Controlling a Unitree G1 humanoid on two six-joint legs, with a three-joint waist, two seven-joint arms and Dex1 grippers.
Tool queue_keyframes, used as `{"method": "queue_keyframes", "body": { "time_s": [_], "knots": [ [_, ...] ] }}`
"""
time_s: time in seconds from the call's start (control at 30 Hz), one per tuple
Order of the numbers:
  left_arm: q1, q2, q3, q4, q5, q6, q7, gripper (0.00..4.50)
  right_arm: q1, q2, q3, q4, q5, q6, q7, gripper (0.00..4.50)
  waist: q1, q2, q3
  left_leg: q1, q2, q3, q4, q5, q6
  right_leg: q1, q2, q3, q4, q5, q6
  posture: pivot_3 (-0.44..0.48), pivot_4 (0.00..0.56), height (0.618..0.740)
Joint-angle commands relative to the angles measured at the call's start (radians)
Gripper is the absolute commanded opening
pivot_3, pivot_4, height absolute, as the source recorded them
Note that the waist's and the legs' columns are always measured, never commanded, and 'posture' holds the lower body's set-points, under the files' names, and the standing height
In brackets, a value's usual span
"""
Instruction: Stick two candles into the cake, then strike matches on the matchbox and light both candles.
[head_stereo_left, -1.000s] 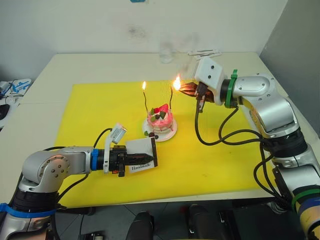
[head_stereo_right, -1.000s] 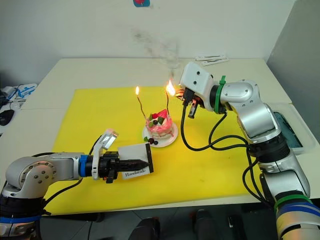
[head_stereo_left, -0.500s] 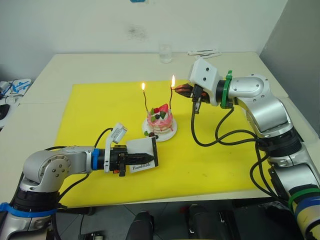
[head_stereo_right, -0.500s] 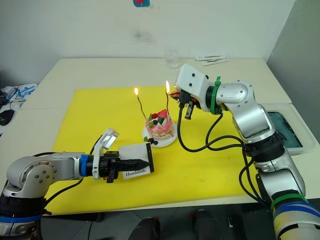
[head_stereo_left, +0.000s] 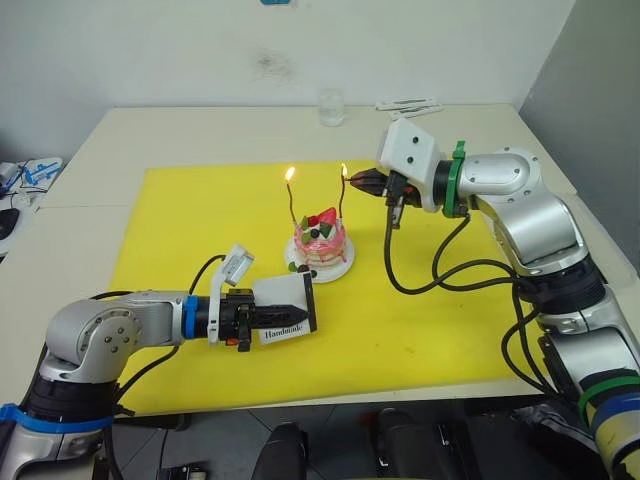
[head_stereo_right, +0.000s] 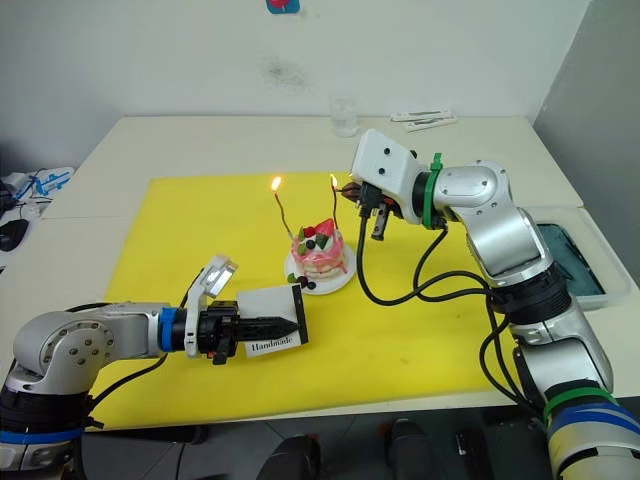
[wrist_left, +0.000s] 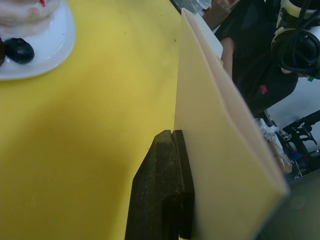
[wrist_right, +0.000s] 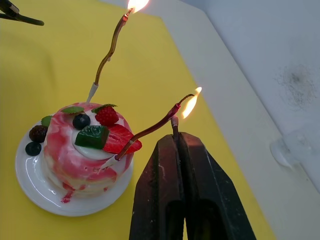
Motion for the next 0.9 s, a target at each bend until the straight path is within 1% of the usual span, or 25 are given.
{"method": "queue_keyframes", "body": {
  "time_s": [0.03,0.9],
  "knots": [
    [-0.012,0.004,0.016,-0.001,-0.004,-0.012,-0.012,0.00,-0.012,-0.009,-0.010,-0.046,-0.009,-0.023,0.005,0.03,0.000,0.000,0.000,0.000,0.000,0.000,0.000,0.000,0.000,0.000,0.000,0.000,0.000,0.000,0.000,0.000,0.150,0.740],
    [-0.022,0.003,0.007,0.001,-0.005,-0.008,-0.016,0.00,-0.004,-0.010,-0.011,-0.064,-0.010,-0.017,0.004,0.03,0.000,0.000,0.000,0.000,0.000,0.000,0.000,0.000,0.000,0.000,0.000,0.000,0.000,0.000,0.000,0.000,0.150,0.740]
  ]
}}
